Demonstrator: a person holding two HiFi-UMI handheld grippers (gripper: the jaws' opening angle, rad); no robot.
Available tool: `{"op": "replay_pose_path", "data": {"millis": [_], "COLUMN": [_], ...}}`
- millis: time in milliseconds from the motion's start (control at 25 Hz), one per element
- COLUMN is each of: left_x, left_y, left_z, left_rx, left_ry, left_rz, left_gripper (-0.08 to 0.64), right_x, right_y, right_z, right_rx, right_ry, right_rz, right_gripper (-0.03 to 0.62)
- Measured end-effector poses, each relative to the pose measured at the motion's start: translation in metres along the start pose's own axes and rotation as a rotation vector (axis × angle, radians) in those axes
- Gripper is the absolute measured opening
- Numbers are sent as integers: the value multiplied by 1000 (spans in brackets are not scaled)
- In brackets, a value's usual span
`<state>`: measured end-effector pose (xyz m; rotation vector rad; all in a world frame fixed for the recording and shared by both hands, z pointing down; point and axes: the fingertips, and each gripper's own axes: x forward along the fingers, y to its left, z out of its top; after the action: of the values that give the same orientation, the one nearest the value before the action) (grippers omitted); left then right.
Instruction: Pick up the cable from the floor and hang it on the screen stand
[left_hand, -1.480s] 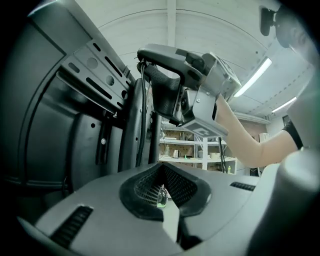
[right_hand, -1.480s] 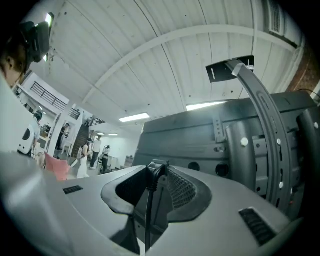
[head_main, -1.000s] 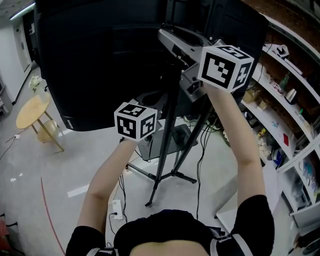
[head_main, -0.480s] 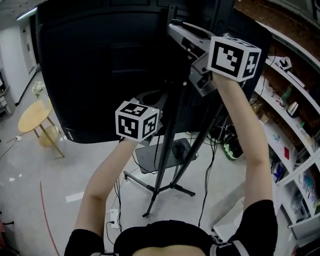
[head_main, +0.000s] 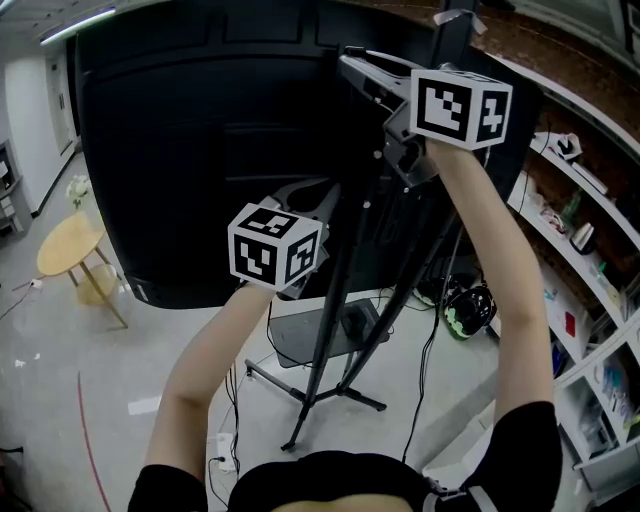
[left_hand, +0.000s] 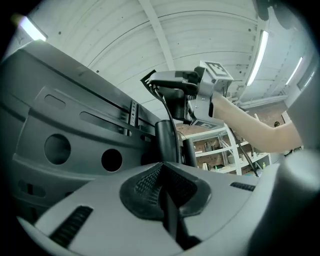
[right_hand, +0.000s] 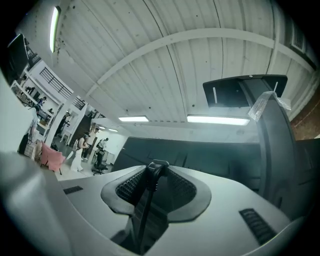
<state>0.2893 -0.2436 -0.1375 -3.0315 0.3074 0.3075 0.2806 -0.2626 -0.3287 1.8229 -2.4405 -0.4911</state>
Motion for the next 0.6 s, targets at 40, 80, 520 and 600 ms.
{"op": "replay_pose_path", "data": {"millis": [40,80,520,600], "left_x": [-1,-2,4,5], "left_y": [-2,-6,-31,-28], "left_z": [4,8,27,22], "left_rx": [-10,-18,58,58], "left_ry": [-15,-27,-36,-26], "left_rz": [-9,-23,-72,-69], "left_gripper": [0,0,0,0], "right_x": [4,7,55,60], "right_y": [-3,-5,-16,-21], "right_z": [-1,-3,-11,-14], "right_rx": [2,6,-21,-65], "right_ry": [10,22,155,176], "right_rz": [-1,-1,-11,-38], "right_gripper": [143,143,144,144]}}
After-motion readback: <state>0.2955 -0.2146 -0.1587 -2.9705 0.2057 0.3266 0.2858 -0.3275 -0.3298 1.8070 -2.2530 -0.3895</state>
